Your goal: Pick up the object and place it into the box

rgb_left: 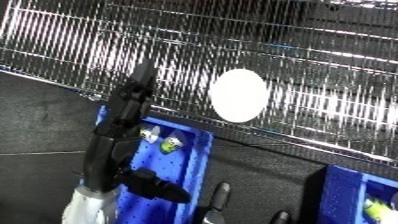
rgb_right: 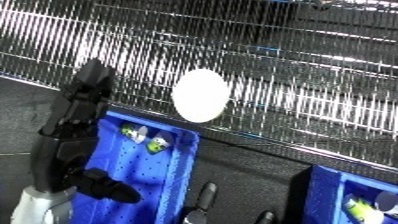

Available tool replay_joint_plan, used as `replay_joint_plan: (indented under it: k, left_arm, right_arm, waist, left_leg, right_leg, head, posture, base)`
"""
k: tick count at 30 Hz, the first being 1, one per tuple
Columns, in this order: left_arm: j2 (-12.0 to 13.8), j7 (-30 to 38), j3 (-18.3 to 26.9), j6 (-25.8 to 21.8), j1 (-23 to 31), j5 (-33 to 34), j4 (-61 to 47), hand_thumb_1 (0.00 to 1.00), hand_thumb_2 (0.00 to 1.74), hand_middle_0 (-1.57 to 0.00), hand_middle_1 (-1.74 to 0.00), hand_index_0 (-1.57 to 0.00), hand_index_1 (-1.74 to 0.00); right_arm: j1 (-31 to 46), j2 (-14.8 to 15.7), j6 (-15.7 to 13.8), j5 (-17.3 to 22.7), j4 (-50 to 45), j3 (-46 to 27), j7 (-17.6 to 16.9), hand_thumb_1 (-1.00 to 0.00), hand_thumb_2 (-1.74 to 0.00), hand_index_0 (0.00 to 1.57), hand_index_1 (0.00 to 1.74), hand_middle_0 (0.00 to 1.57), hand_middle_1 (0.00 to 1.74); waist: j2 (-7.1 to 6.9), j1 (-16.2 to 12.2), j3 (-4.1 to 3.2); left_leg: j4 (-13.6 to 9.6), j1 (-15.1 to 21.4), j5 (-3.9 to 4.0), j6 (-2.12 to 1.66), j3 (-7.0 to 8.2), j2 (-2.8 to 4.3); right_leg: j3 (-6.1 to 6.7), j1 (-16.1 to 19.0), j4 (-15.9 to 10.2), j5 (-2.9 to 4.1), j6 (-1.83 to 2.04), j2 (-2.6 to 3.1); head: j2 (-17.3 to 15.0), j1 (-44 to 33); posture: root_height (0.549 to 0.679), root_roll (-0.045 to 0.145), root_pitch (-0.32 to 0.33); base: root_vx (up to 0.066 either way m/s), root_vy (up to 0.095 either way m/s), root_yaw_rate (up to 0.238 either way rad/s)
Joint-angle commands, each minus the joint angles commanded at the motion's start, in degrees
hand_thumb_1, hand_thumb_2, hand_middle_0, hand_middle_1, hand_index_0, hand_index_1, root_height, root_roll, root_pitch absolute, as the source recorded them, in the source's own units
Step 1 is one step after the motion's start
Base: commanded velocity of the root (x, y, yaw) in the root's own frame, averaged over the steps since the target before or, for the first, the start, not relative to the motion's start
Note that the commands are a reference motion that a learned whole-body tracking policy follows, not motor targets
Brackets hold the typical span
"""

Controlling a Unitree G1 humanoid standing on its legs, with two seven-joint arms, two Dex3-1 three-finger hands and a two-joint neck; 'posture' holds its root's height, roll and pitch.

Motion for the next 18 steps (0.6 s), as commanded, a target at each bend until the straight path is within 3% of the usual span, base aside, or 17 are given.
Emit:
replay_joint_plan:
  k: [7, 18]
  left_arm:
    - [-1.01, 1.80, -0.80, 1.64, -2.59, -0.16, -0.08, 0.00, 0.00, 0.00, 0.00, 0.00, 0.00]
    - [-3.07, 6.57, -0.65, 3.52, -7.61, 0.77, 6.60, 0.00, 0.00, 0.00, 0.00, 0.00, 0.00]
  right_arm:
    - [-0.25, -0.44, 1.13, -0.24, -0.73, 0.57, 0.37, 0.00, 0.00, 0.00, 0.00, 0.00, 0.00]
    - [-0.97, -0.40, 1.86, -0.92, -1.62, 1.45, 1.24, 0.00, 0.00, 0.00, 0.00, 0.00, 0.00]
  waist:
    - [-0.81, -1.43, 0.00]
    - [-2.62, -3.75, 0.00]
  left_leg:
    - [1.53, -1.38, -0.54, 0.20, 0.60, 0.54]
    - [3.66, -3.91, -1.30, 0.15, 1.45, 1.62]
  right_leg:
    - [0.92, -1.57, 0.65, 0.34, 0.12, 0.89]
    - [2.18, -4.23, 1.69, 0.68, 0.41, 2.15]
  head:
    - [2.51, -1.23]
    - [4.38, -6.07]
  posture:
    - [0.650, 0.022, 0.089]
    - [0.646, 0.011, 0.111]
  base:
    - [0.005, 0.028, -0.125]
    - [0.002, 0.019, -0.098]
